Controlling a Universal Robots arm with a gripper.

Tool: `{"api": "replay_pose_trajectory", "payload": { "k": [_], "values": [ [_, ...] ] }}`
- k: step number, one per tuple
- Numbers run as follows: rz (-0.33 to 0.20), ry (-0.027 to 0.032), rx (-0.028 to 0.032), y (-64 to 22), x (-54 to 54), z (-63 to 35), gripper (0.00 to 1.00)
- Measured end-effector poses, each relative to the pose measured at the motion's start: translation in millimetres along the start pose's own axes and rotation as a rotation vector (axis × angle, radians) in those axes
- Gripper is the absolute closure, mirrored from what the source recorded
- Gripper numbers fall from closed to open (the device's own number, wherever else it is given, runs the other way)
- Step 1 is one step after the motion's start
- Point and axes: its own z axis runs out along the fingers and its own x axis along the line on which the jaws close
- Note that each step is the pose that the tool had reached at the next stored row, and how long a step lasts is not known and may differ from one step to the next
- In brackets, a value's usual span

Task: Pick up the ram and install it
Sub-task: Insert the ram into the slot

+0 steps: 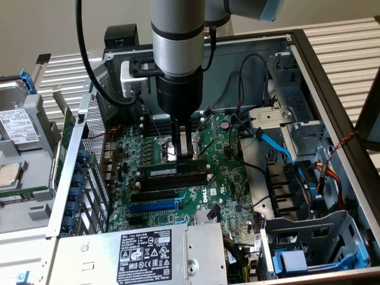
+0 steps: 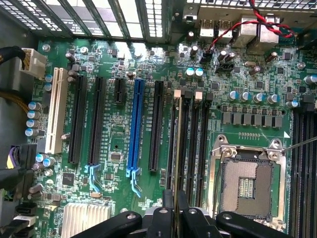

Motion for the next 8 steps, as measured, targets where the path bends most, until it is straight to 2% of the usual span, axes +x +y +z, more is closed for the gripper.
{"api": "replay_pose_trajectory", "payload": {
  "k": [8],
  "values": [
    [0.000, -0.0001, 0.0000, 0.0, 0.0, 1.4, 0.86]
  ]
}}
